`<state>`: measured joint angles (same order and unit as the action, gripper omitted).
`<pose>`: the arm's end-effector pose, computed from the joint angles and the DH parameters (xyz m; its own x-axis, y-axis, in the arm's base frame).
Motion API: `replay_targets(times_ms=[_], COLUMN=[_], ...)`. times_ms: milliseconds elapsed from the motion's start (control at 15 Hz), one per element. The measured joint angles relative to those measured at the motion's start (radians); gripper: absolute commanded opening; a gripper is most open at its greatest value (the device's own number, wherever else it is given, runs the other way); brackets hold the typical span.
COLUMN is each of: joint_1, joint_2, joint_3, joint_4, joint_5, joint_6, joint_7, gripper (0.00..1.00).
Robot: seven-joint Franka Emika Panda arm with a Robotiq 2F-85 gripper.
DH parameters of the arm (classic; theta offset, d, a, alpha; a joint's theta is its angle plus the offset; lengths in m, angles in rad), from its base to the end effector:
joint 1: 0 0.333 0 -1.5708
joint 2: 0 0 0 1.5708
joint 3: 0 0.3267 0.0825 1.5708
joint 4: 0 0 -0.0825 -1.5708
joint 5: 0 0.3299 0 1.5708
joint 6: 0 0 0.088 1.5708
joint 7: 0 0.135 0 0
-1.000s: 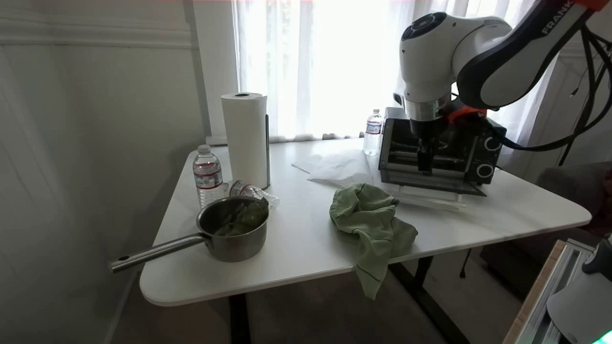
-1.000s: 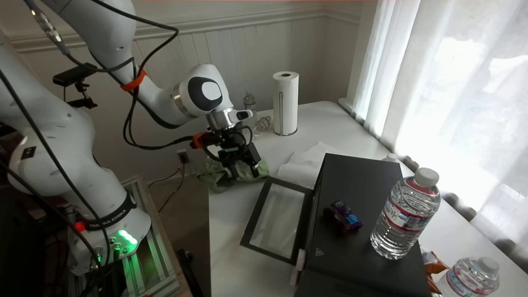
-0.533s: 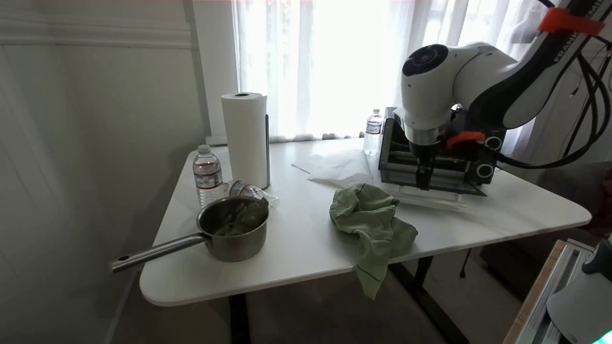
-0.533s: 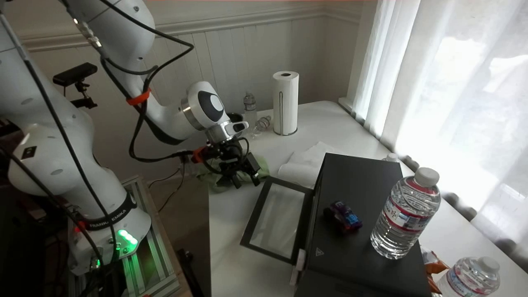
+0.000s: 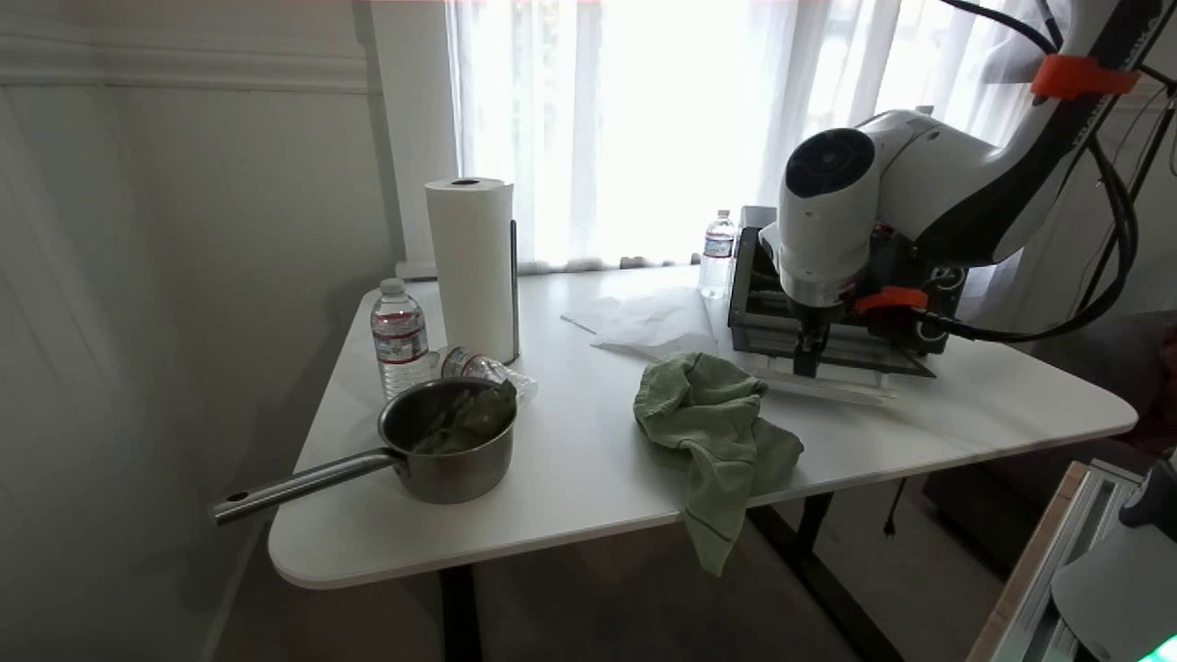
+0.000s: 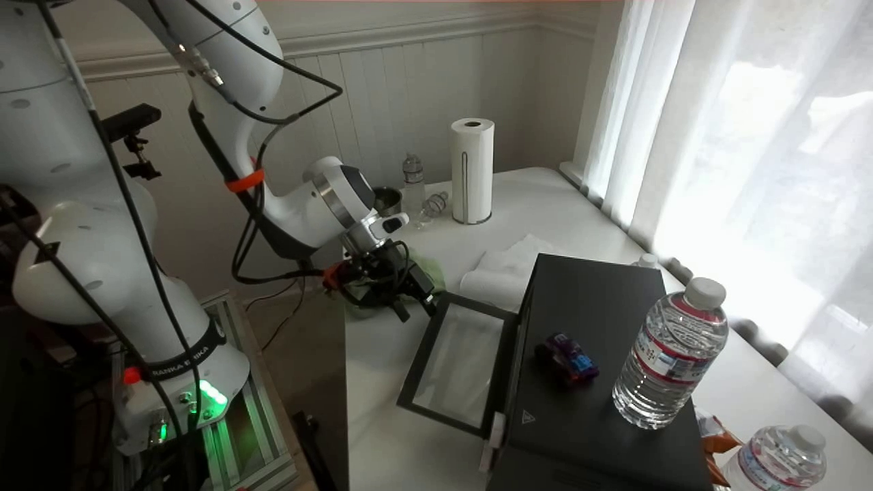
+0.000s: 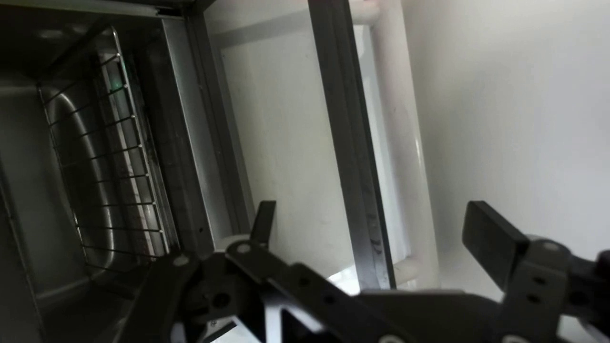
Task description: Close the oven door
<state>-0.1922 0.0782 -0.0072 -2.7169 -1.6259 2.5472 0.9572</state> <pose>0.3447 -0.0725 0.2185 0.9390 0.3421 -0.0353 0.2844 -0.7148 0.6389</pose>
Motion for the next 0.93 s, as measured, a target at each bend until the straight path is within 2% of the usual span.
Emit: replay_targets(times_ms=[467, 933], joint_1=[0.009, 0.012], joint_2=[0.079, 0.121], joint_3=[-0.017, -0.02], joint_4=[0.048, 0.079], joint_5=[-0.209, -0.296], joint_6=[-0.049, -0.096], joint_7=[0.246, 0.361], gripper=[1.0, 1.0])
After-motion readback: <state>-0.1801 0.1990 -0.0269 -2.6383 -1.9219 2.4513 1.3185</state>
